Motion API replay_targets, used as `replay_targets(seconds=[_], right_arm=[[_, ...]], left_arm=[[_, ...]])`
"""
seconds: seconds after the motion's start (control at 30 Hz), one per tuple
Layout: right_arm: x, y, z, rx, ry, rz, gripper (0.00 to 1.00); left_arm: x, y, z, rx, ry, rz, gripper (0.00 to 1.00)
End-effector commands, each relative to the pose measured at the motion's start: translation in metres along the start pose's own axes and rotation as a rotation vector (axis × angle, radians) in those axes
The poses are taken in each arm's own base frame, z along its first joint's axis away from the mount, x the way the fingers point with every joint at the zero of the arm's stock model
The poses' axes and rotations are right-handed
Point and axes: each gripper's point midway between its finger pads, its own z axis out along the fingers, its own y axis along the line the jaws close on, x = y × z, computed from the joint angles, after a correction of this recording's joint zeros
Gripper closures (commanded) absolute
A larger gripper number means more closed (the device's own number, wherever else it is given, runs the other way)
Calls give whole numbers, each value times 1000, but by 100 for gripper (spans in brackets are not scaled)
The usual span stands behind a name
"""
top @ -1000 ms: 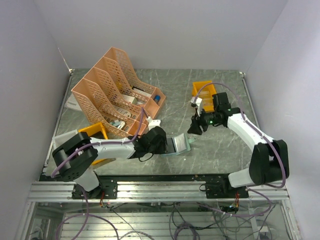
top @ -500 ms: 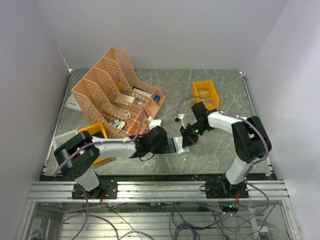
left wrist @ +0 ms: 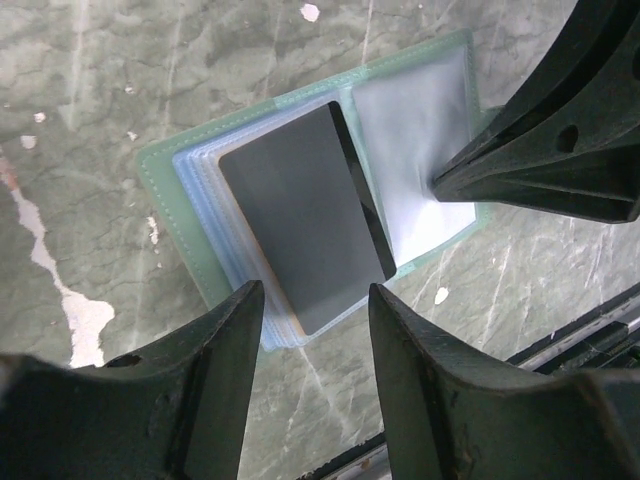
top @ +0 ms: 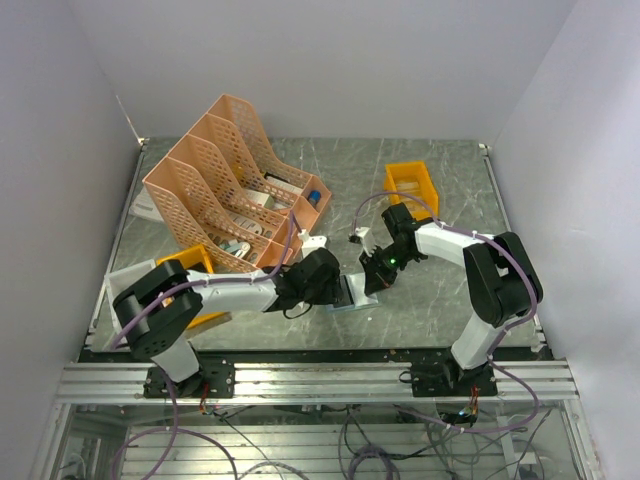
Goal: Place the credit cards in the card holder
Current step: Open the card holder at the center of the board.
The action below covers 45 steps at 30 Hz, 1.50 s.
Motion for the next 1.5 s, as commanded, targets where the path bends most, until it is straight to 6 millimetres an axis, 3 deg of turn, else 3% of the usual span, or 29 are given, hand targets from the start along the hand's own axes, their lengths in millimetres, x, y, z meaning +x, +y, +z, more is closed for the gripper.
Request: replay_targets(seconds=[0.0, 0.43, 0.87, 1.1, 1.47], right_arm=[[4, -13, 2, 50, 37, -3, 100], [6, -13, 2, 49, 42, 2, 100], [5, -12, 2, 47, 40, 0, 100], [5, -12, 2, 49, 40, 1, 100], [-4, -7, -2, 25, 2, -3, 99]], left_arm=[[-16, 6, -10, -60, -40, 22, 42], [-1, -9, 9, 27, 17, -7, 42], [-1, 3, 8, -75, 37, 32, 39], [9, -22, 20, 35, 78, 8, 39], [-20, -78, 6, 256, 4, -30, 40]])
